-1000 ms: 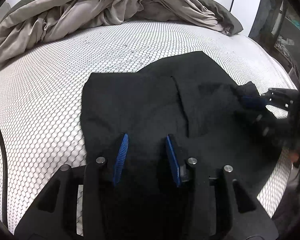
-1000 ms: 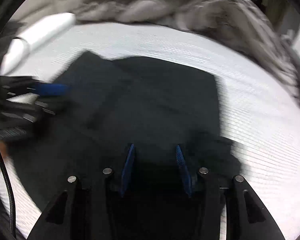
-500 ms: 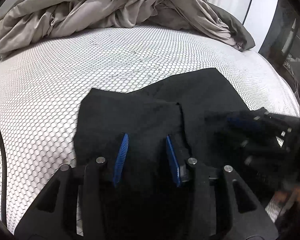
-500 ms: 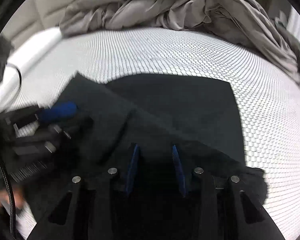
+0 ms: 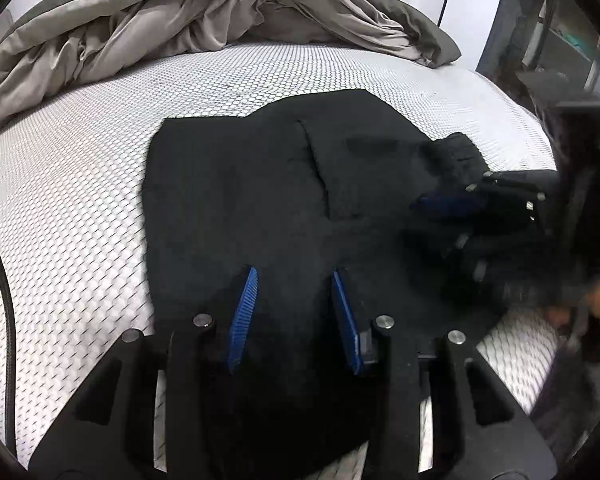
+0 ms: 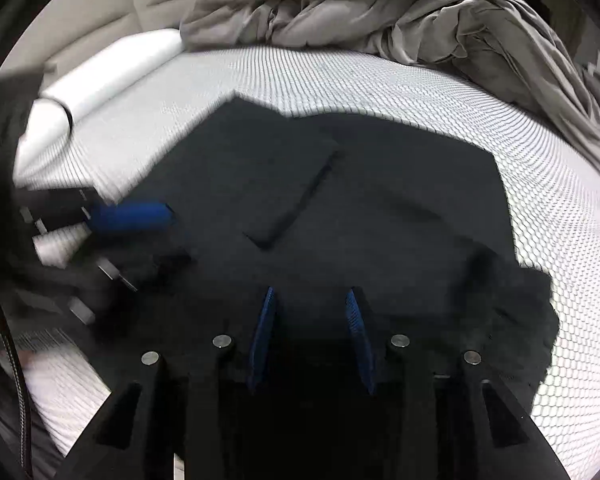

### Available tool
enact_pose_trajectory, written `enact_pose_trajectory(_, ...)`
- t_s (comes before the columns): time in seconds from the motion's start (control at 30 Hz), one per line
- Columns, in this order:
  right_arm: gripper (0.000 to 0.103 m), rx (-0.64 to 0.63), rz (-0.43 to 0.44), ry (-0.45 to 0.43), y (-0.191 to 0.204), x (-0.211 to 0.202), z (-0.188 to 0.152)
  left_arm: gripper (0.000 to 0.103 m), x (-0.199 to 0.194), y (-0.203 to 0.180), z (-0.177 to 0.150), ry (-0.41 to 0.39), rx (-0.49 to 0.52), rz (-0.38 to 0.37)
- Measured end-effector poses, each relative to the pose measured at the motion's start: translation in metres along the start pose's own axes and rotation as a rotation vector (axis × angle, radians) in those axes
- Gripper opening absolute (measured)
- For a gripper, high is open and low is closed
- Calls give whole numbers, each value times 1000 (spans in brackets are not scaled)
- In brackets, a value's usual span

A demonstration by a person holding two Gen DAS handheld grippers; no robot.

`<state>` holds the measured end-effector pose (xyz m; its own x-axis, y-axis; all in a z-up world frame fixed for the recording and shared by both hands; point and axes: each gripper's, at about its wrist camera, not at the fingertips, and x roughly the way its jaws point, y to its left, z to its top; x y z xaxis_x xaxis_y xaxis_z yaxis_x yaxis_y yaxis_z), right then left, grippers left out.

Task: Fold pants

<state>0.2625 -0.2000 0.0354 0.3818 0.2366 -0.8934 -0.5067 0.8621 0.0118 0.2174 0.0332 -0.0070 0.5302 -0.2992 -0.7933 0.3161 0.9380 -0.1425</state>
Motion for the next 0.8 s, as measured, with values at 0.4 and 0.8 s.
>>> enact_pose_trajectory(0.4, 37, -82, 99, -21, 40, -21, -21, 38, -4, -26, -21, 13, 152, -19)
enact_pose_trajectory(0.8, 74, 304, 157, -196, -104, -90, -62, 60, -54, 36, -12, -76, -78, -24)
